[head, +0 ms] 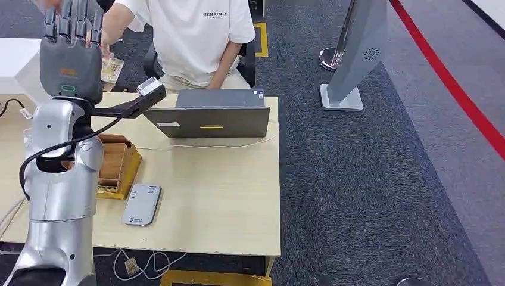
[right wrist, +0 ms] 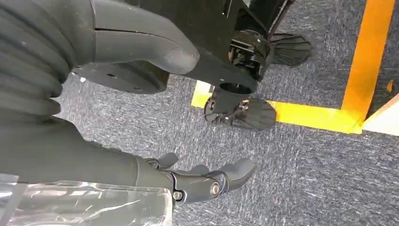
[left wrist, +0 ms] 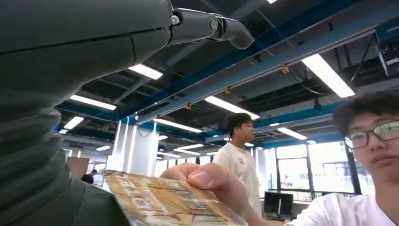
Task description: Pass the card to the sensor for recognition and then transmit it.
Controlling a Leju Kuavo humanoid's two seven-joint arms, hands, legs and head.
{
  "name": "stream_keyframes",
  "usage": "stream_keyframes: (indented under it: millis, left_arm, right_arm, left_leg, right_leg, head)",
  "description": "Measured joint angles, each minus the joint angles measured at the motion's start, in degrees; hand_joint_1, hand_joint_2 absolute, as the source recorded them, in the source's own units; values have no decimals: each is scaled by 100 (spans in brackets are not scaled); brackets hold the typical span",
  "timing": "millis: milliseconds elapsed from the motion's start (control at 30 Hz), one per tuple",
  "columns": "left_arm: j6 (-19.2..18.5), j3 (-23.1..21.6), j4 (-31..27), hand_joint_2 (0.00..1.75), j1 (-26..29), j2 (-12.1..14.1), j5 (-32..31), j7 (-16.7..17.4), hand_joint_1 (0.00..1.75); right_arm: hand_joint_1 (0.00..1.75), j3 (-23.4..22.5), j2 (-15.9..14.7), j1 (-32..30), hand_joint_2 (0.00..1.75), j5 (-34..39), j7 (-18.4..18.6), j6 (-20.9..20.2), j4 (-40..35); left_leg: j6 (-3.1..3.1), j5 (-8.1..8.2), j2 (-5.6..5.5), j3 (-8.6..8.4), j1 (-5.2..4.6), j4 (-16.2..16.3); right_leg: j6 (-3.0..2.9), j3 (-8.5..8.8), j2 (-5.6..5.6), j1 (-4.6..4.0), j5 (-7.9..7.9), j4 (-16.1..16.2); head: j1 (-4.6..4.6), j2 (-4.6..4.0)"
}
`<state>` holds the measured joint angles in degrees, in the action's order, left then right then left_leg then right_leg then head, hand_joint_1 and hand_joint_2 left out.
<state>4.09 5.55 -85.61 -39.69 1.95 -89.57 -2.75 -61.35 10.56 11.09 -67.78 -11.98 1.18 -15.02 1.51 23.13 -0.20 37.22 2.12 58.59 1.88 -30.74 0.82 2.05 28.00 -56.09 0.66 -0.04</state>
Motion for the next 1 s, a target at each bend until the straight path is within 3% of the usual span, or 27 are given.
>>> stream_keyframes:
  millis: [33, 67, 300, 800, 1000]
  left_arm:
    - [-6, -9, 28, 175, 6, -4, 11, 0, 9]
    - [-13, -13, 46, 175, 16, -7, 20, 4, 175]
    - [-203, -17, 245, 175, 29, -28, 174, 22, 175]
    - [-205, -52, 537, 175, 51, -63, 319, -90, 175]
    - [-260, -114, 442, 175, 205, -324, 655, -185, 175]
  right_arm:
    - [0, 0, -2, -7, 175, 4, 0, 0, 0]
    - [0, 0, -2, -13, 175, 15, 0, 0, 0]
    - [0, -9, -44, -54, 175, 63, 0, 11, 0]
    - [0, -24, -90, -118, 175, 68, 0, 79, 0]
    - [0, -35, -94, -129, 175, 131, 15, 105, 0]
  left_leg:
    - [0, 0, 0, 0, 0, 0]
    - [0, 0, 0, 0, 0, 0]
    - [0, 0, 0, 0, 0, 0]
    - [0, 0, 0, 3, 0, 0]
    - [0, 0, -2, 4, -3, 0]
  right_leg:
    - [0, 0, 0, 0, 0, 0]
    - [0, 0, 0, 0, 0, 0]
    - [0, -5, 0, 0, 0, 0]
    - [0, -5, 0, 0, 0, 0]
    - [0, 1, -2, 1, 0, 0]
  head:
    - [0, 0]
    - [0, 0]
    - [2, 0]
    - [0, 0]
    - [0, 0]
